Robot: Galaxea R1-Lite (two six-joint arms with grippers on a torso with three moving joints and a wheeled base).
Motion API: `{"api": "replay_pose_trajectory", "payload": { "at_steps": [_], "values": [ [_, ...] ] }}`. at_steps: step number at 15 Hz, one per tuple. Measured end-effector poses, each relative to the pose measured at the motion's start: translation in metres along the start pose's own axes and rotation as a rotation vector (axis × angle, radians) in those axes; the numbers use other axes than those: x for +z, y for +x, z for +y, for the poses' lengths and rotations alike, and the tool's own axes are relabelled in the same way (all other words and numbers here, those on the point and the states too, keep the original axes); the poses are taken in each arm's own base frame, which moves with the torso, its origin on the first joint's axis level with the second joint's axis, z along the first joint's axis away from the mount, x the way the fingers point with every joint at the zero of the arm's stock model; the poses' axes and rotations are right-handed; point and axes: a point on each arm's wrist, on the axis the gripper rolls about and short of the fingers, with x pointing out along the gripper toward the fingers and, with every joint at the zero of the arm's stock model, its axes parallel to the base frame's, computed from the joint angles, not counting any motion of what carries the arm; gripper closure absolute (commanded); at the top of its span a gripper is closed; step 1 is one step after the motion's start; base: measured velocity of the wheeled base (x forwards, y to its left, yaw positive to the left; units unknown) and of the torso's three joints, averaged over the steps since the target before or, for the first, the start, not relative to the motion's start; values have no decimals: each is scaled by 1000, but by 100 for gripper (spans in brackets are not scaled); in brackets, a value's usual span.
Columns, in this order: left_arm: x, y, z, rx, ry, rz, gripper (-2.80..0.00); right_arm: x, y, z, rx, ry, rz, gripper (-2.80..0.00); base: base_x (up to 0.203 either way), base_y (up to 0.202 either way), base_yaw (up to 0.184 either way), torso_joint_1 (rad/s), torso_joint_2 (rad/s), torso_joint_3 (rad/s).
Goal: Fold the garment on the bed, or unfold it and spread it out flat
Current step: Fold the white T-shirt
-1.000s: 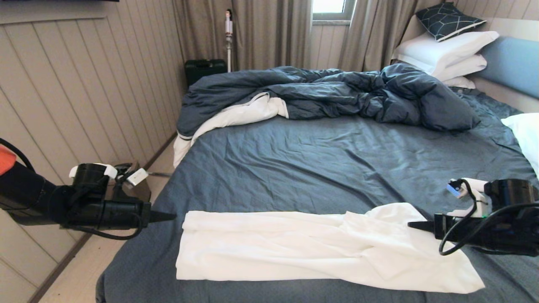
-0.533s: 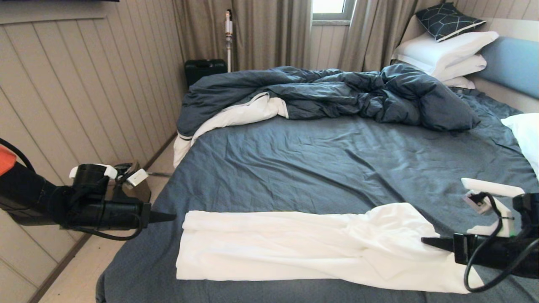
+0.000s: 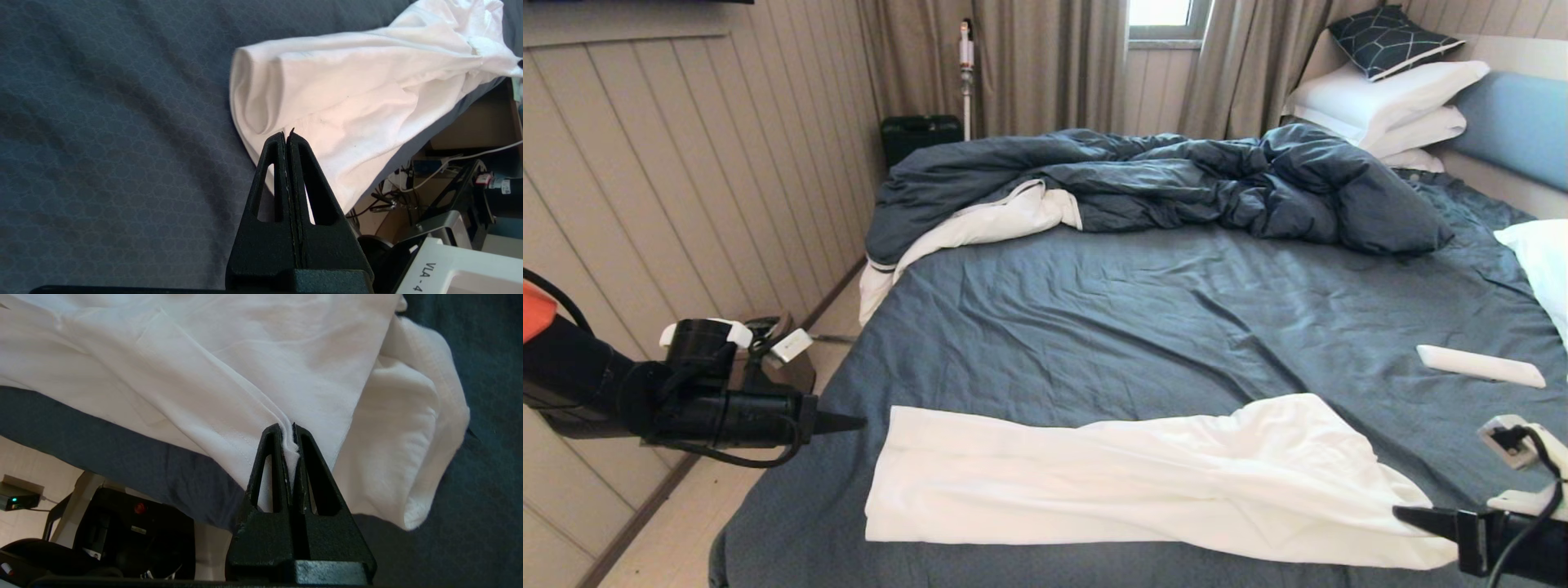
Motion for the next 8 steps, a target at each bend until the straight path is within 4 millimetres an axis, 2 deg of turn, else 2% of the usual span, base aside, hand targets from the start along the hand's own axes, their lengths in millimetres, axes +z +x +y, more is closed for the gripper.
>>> {"api": "replay_pose_trajectory", "payload": {
  "at_steps": [3,8],
  "values": [
    [0,0,0,-2,-1,1,0,-5,2,-5,-7,24,13,0,0,0,0,0,0,0],
    [-1,1,0,-1,-3,3,0,-8,20,-18,-4,18,9,0,0,0,0,0,0,0]
  ]
}}
